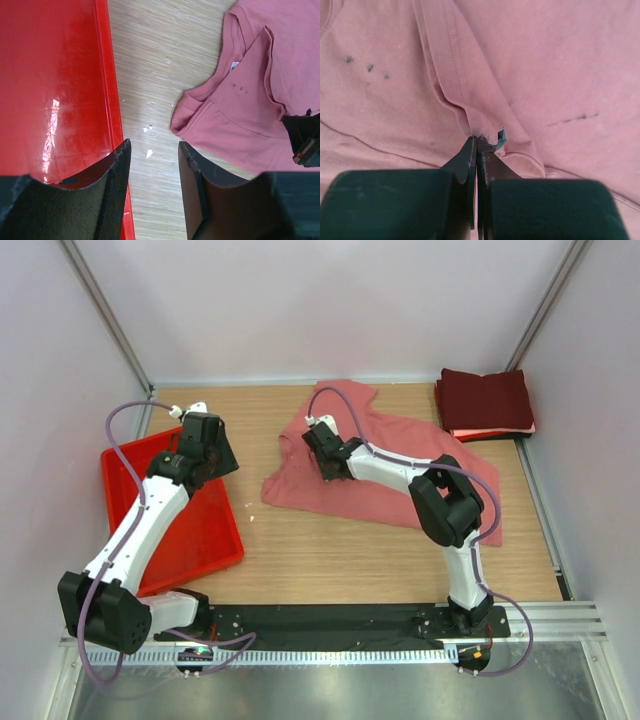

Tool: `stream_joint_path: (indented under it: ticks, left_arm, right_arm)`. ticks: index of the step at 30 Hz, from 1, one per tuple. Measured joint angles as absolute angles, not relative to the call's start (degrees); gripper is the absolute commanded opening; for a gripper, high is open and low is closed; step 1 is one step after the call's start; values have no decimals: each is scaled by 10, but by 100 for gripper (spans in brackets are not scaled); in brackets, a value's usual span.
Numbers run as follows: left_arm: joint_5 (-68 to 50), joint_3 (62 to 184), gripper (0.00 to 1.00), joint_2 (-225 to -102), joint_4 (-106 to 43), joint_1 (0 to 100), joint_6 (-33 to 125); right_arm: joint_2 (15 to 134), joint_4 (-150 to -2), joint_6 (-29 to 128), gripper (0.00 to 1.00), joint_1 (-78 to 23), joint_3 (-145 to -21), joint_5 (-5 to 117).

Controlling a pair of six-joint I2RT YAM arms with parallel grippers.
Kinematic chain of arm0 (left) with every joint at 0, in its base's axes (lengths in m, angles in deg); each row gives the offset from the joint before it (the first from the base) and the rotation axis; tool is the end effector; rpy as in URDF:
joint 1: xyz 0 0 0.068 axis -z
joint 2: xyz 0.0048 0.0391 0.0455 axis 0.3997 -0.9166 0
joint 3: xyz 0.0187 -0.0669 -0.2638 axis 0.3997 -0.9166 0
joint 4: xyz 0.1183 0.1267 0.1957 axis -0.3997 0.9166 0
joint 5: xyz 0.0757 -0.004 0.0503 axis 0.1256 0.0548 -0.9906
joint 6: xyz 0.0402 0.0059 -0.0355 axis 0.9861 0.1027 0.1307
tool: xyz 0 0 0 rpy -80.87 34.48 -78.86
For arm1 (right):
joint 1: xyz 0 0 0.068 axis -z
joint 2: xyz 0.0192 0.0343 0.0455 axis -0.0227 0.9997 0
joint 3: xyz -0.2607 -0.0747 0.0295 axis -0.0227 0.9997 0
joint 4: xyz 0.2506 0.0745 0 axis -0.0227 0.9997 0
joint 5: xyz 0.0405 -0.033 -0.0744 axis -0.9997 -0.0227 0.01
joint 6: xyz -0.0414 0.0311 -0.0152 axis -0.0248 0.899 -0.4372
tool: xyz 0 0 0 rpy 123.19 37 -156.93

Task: Fold and stack the t-shirts
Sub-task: Fold the tshirt

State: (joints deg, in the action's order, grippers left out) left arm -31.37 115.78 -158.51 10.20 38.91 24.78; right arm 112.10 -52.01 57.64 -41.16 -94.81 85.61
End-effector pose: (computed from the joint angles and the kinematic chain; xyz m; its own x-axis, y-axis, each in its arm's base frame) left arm 0.2517 -0.0602 0.3214 -0.6243 -0.3735 -0.6861 -0.2911 0.9263 -0.2394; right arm 0.3386 0.2920 0.1818 -0.7129 -0.3260 -0.6208 -0.3017 0.9418 -0.1482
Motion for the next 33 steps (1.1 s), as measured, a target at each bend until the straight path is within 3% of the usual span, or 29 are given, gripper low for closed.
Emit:
stream_joint_path:
  ticks: [13,15,16,17,22,33]
  left_arm:
    - [-313,1157,45,-1585,102,389,248]
    - [-313,1157,45,-1585,102,389,248]
    - [-313,1157,45,-1585,102,389,248]
    - [-312,1157,45,-1585,102,389,248]
    - [-303,1157,50,-1587,103,389,248]
    - [-229,1190,49,-1690,117,444,260]
  right_arm:
    - [1118,-519,562,1,-352,-971,875]
    - [1119,-518,563,7,-343,-973,876]
    - [1120,-514,565,19,-340,-977,876]
    - [1121,-510,569,23,-338,-982,876]
    - [1123,-494,588,36,-329,-998,880]
    - [1037,-425,649,32,-309,-950,827]
